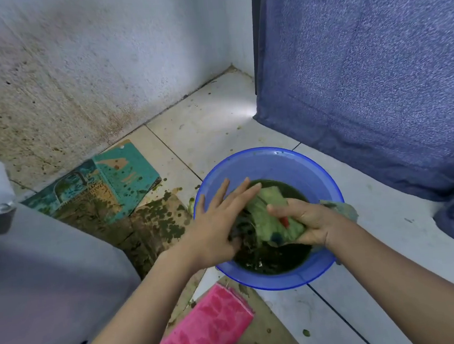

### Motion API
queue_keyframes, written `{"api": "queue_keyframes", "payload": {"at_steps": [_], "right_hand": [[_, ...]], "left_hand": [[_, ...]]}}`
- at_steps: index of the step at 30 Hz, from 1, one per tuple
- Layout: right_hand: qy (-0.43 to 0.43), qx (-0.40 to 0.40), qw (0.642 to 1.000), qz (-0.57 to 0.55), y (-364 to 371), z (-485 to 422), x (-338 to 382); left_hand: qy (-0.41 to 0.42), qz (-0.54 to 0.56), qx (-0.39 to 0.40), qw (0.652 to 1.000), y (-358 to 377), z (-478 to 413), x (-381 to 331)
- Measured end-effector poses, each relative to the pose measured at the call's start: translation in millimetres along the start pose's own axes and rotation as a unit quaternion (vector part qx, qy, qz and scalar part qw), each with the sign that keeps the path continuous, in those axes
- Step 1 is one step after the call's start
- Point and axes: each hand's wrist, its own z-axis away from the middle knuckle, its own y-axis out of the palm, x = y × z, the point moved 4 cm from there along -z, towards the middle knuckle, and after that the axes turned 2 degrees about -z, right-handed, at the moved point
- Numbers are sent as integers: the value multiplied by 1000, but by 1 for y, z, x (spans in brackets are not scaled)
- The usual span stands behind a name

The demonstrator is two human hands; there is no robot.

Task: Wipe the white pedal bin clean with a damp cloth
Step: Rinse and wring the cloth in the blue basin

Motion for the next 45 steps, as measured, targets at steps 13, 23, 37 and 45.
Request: {"api": "queue_keyframes", "payload": {"at_steps": [13, 23, 37, 45], "right_hand": [[73, -273, 690, 667, -3, -38, 2], [-10, -304, 650, 696, -17, -41, -12], [182, -35, 983, -18, 59, -5, -10], [137, -186, 934, 273, 37, -15, 12]], "left_hand": [[-25, -155, 63, 986, 33, -82, 9], [-122, 28, 187, 974, 39, -86, 27], [257, -156, -354, 886, -15, -38, -8], [137, -241, -48, 960, -19, -63, 5]]}}
